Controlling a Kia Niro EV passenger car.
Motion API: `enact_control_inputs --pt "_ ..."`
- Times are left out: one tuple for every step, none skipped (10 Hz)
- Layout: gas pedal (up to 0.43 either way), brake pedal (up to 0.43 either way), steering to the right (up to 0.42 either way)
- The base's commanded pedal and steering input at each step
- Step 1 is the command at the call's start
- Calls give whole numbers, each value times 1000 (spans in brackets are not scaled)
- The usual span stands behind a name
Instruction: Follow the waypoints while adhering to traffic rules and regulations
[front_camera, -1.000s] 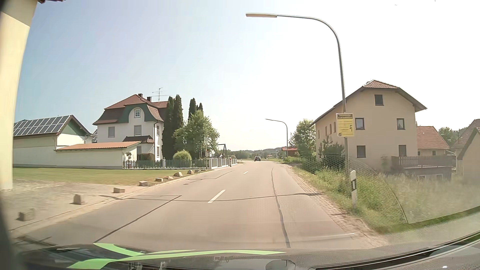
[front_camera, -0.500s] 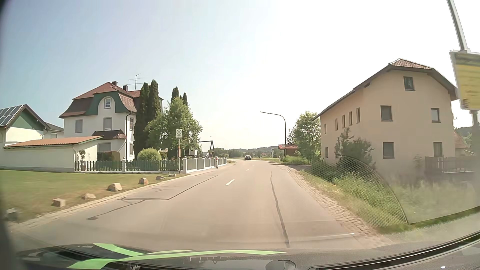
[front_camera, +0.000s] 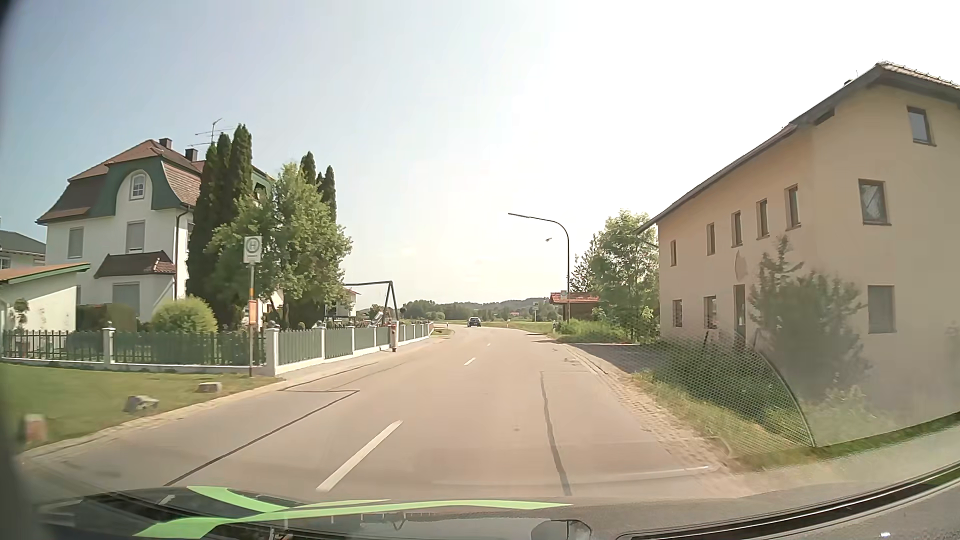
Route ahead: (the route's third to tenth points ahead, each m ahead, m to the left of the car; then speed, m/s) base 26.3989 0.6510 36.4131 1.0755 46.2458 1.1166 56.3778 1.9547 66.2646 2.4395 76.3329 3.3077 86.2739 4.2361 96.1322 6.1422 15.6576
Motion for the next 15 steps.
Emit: enact_control_inputs --pt "79 0 2" --pt "79 0 1" --pt "87 0 1" --pt "87 0 1" --pt "118 0 1" --pt "118 0 1" --pt "130 0 0" --pt "130 0 -2" --pt "130 0 -6" --pt "130 0 -9" --pt "138 0 -9" --pt "157 0 -9" --pt "157 0 -9" --pt "157 0 -9" --pt "157 0 -10"
